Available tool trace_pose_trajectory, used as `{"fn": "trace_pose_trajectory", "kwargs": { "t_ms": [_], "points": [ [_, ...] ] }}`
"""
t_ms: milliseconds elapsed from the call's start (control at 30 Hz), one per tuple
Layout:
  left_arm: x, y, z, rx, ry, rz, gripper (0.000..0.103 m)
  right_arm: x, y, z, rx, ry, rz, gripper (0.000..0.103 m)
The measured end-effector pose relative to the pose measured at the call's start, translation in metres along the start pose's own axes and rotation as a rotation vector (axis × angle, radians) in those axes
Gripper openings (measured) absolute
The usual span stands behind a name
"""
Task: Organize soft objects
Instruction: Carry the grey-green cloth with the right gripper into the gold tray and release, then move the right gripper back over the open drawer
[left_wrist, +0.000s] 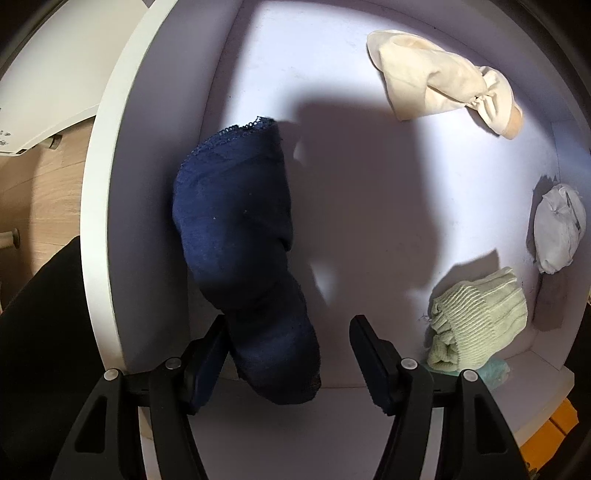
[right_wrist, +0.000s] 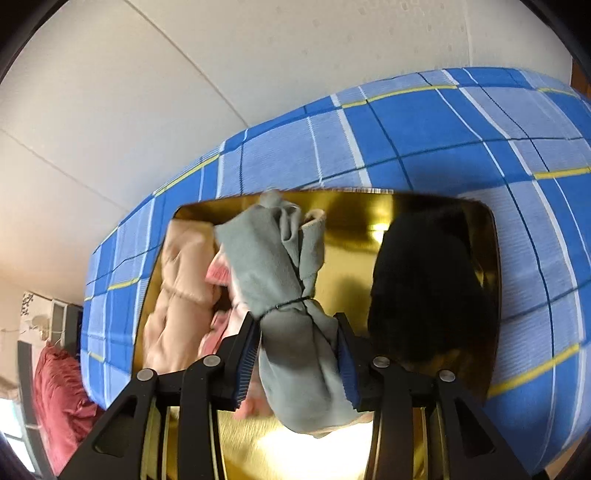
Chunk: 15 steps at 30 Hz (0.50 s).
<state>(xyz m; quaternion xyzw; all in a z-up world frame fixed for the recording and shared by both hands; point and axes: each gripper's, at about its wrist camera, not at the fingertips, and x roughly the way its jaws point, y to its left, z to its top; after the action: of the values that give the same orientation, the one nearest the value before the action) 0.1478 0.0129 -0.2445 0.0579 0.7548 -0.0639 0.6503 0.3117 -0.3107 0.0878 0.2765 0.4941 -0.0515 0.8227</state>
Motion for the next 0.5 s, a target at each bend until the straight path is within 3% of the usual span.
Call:
{"fn": "trace_pose_trajectory", "kwargs": {
  "t_ms": [133,267,500],
  "points": [
    [-0.005,0.012,0.003,0.009,0.001,0.004,0.066,-0.006,-0.003,0.003,0.002,-0.05,-0.004,0.057],
    [-0.001,0.008,-0.001,0.01,0.001,0.004,0.066,-0.026,-0.007,-0.006,-0.019,-0.086,0.032,0.058],
    [-0.003,0.023,-0.004,0.005,-0.011,-0.015,0.066,-0.074,-0.018,-0.052,-0.12,-0.161,0.066,0.06]
  ]
}}
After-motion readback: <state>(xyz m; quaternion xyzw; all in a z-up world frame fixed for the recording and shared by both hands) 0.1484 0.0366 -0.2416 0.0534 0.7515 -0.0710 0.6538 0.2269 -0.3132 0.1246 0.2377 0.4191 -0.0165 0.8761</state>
